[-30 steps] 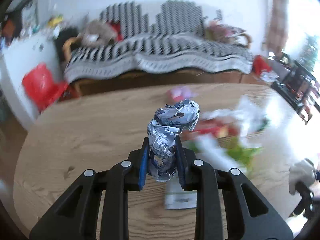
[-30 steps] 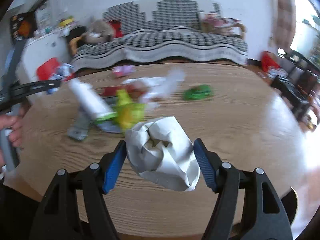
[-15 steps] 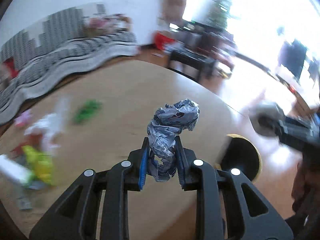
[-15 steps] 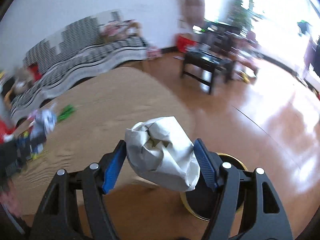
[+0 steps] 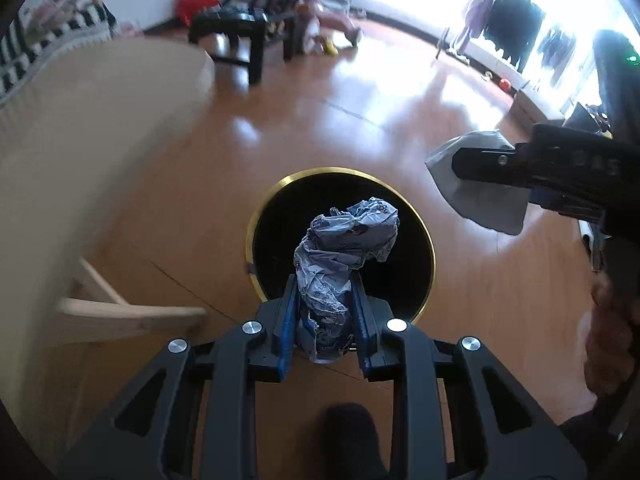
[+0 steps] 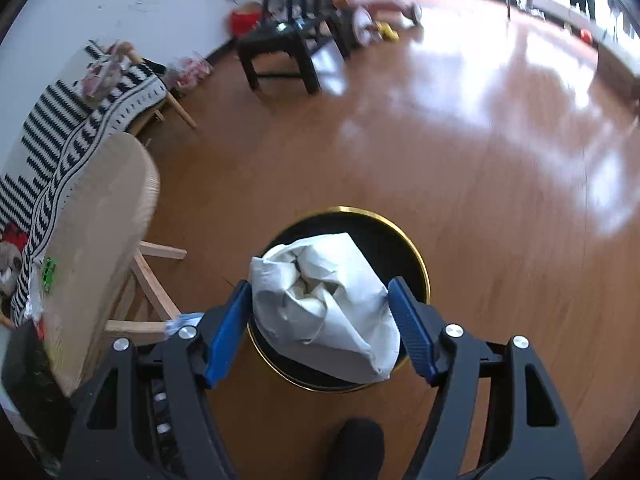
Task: Collect trash
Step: 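Carry both held wads to the black bin and open both tools over it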
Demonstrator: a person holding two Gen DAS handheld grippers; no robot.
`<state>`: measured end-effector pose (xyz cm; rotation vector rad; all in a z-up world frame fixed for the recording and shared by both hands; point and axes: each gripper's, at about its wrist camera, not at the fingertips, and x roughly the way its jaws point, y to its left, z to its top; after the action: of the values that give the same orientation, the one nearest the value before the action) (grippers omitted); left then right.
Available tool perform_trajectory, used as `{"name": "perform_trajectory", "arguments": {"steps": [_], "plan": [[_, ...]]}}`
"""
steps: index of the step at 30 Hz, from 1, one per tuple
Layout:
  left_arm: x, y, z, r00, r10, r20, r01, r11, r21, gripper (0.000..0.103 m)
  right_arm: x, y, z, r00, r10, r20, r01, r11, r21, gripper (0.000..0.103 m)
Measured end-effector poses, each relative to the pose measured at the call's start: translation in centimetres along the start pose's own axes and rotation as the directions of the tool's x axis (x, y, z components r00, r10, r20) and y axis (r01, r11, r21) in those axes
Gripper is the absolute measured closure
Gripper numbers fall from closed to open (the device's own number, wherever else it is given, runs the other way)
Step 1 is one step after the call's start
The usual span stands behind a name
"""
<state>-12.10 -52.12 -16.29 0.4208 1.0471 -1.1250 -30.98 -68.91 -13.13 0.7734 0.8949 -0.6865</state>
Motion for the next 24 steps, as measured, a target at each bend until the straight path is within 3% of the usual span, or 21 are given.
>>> {"name": "perform_trajectory", "arguments": {"steps": [8,18,19,20,22,24], "plan": [[5.1,-0.7,1.0,0.999,-0.014,-0.046,0.014,1.0,-0.02,0.079,2.1,-0.5,1.0,0.999,0.011,-0.031,-0.01,1.0,0.028,0.033],[5.3,-1.5,2.0,0.999,-0.042,-0.028,0.041,0.998,-0.036,0.078,2.5,-0.6,1.4,1.0,0.013,-0.025,-0.012,0.998,0.057,0.033],[5.2,-1.6,2.0,0.999,-0.047,-0.026,0.046,0.998,-0.035,0.072,2.4,-0.6,1.5,1.0,0.009,-0.022,-0.008,0.998,0.061,0.031],[5.2,-1.7,1.9,0.999,-0.046,-0.022,0.045,0.998,-0.032,0.057,2.3,-0.7,1.5,1.0,0.011,-0.02,-0.009,0.998,0.066,0.03],[4.8,-1.7,1.7,0.999,-0.041,-0.003,0.041,0.999,-0.028,0.039,1.8,-0.6,1.4,1.0,0.01,-0.003,-0.009,0.997,0.079,0.027],[4.2,-1.8,1.7,0.999,-0.035,0.014,0.036,0.999,-0.019,0.036,1.3,-0.4,1.6,1.0,0.012,0.01,-0.013,0.996,0.083,0.023]]}}
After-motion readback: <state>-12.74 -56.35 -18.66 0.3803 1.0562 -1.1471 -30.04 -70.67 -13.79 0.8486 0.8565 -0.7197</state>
